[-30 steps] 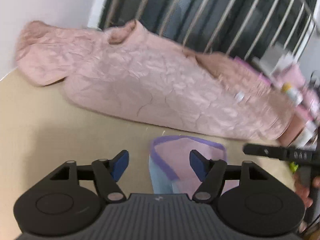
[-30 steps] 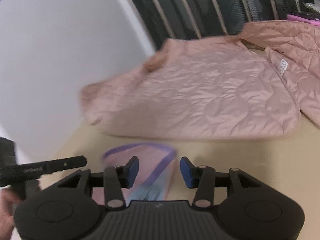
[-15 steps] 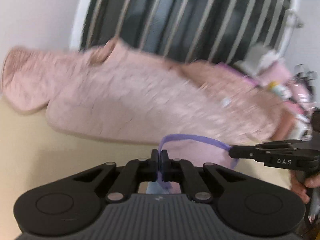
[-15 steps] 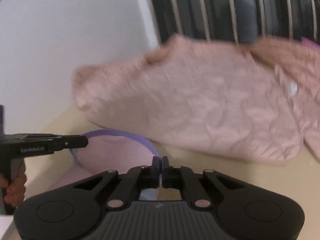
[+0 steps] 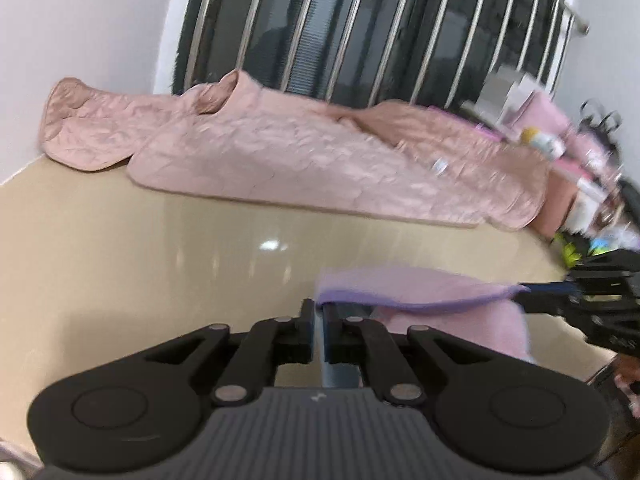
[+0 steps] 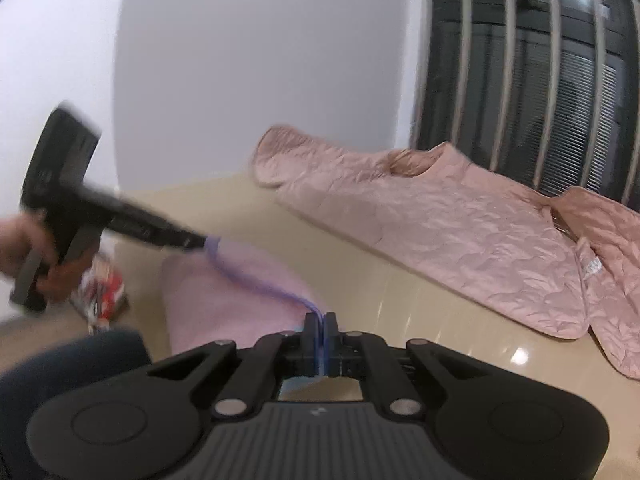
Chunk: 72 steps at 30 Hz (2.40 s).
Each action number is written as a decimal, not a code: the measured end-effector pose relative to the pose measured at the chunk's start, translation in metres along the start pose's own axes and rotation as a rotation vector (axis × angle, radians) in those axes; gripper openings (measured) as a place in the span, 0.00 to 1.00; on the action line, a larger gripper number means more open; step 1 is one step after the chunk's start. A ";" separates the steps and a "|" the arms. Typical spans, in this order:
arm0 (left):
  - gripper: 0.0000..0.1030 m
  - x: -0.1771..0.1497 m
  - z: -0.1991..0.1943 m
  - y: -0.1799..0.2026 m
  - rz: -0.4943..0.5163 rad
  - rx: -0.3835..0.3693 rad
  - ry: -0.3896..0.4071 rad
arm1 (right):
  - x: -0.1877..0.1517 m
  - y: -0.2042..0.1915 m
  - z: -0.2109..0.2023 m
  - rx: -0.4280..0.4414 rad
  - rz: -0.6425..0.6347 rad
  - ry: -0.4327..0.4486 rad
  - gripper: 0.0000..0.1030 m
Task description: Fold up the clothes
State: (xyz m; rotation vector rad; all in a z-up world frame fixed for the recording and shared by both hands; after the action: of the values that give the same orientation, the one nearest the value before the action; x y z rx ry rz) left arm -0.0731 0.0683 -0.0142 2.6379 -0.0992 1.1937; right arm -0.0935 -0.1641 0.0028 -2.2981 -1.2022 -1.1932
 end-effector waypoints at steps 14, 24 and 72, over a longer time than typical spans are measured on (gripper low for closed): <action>0.39 0.035 -0.014 0.036 -0.087 -0.213 0.012 | -0.005 -0.048 -0.011 -0.063 -0.276 -0.106 0.10; 0.40 0.006 0.013 0.029 -0.069 -0.112 -0.083 | 0.027 -0.008 -0.037 0.097 0.266 0.042 0.35; 0.38 -0.027 -0.006 0.059 -0.134 0.017 -0.104 | -0.016 -0.001 0.015 -0.103 0.580 -0.125 0.51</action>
State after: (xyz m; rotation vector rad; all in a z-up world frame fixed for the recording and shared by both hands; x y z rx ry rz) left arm -0.1046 0.0120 -0.0190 2.6735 0.0693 1.0194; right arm -0.0913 -0.1635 -0.0188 -2.5671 -0.4454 -0.9184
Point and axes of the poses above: each gripper's, at about its wrist camera, not at the fingertips, and z roughly the way its jaws point, y to its right, x to its top, the point moved 4 cm from there along z, roughly the way its jaws point, and after that the axes turned 7 degrees about -y, right-handed, at the moved point
